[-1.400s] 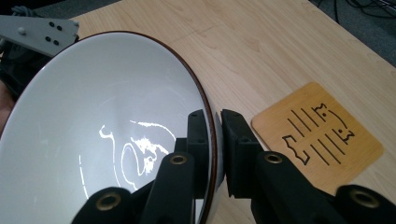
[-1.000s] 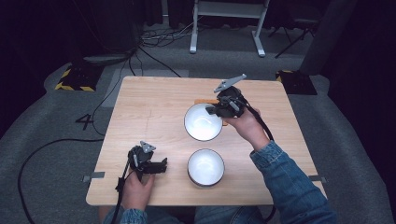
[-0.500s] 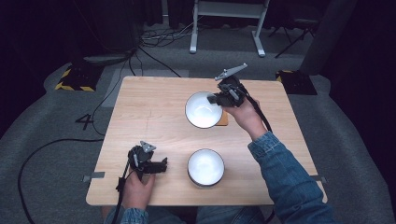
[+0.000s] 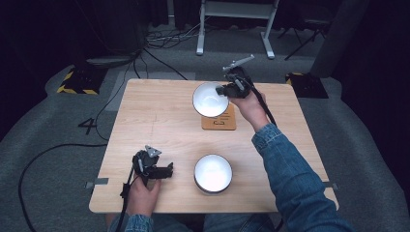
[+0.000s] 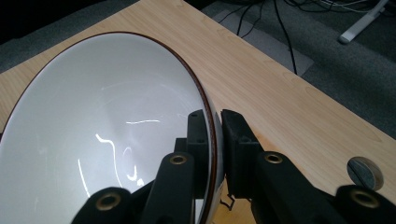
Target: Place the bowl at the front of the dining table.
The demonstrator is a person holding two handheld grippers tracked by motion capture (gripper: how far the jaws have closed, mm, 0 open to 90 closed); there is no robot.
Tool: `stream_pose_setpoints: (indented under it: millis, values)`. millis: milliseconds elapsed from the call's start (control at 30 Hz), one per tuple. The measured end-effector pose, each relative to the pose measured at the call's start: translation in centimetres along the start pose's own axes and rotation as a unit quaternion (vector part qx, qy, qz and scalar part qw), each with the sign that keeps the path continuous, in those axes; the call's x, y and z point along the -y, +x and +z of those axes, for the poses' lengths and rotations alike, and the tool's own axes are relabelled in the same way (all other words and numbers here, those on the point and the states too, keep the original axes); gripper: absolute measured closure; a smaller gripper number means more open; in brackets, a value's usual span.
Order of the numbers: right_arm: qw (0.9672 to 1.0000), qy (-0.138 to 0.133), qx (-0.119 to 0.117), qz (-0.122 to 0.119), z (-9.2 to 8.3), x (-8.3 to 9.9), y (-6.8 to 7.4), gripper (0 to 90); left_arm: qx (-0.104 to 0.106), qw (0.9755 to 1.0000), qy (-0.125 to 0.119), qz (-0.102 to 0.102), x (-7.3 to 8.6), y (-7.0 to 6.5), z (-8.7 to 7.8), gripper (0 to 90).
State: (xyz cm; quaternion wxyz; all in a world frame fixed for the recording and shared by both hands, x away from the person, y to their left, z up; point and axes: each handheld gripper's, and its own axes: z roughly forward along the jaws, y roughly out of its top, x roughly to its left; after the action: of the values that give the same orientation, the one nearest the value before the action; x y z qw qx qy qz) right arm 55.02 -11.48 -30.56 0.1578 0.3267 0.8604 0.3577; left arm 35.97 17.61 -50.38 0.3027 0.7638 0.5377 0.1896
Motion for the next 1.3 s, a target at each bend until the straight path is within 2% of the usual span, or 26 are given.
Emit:
stream_pose_setpoints:
  millis: [67, 100, 167, 200, 333, 467, 733, 933, 1300]
  values:
    - [1.0, 0.002, 0.003, 0.0, 0.1, 0.0, -0.3, 82.1, 0.0, 1.0, 0.0, 0.0, 0.0, 0.0, 0.0, 5.0]
    - [0.9999, -0.001, 0.008, 0.011, 0.4, -0.2, -0.7, 82.1, 0.0, 1.0, 0.0, 0.0, 0.0, 0.0, 0.0, 5.0]
    - [0.9999, 0.001, 0.013, 0.011, 0.5, -0.2, -1.0, 82.1, 0.0, 1.0, 0.0, 0.0, 0.0, 0.0, 0.0, 5.0]
    - [0.9996, 0.001, 0.017, 0.023, 0.8, -0.3, -1.5, 82.2, 0.0, 1.0, 0.0, 0.0, 0.0, 0.0, 0.0, 5.0]
    - [0.9989, 0.004, 0.03, 0.035, 1.3, -0.3, -2.3, 82.1, 0.0, 1.0, 0.0, 0.0, 0.0, 0.0, 0.0, 5.0]
    - [0.9977, 0.001, 0.036, 0.058, 2.3, 0.1, -3.7, 82.1, 0.0, 1.0, 0.0, 0.0, 0.0, 0.0, 0.0, 5.0]
    - [0.9952, 0.013, 0.057, 0.078, 4.0, 0.8, -5.4, 82.1, -0.001, 1.0, 0.0, 0.0, 0.0, 0.0, 0.0, 5.0]
    - [0.9934, 0.028, 0.069, 0.087, 5.2, 1.2, -6.0, 82.1, -0.001, 1.0, 0.0, 0.001, 0.0, 0.0, 0.0, 5.0]
    - [0.9909, 0.057, 0.073, 0.097, 7.8, 2.4, -6.4, 82.2, 0.001, 1.0, 0.001, 0.0, 0.0, 0.0, 0.0, 5.0]
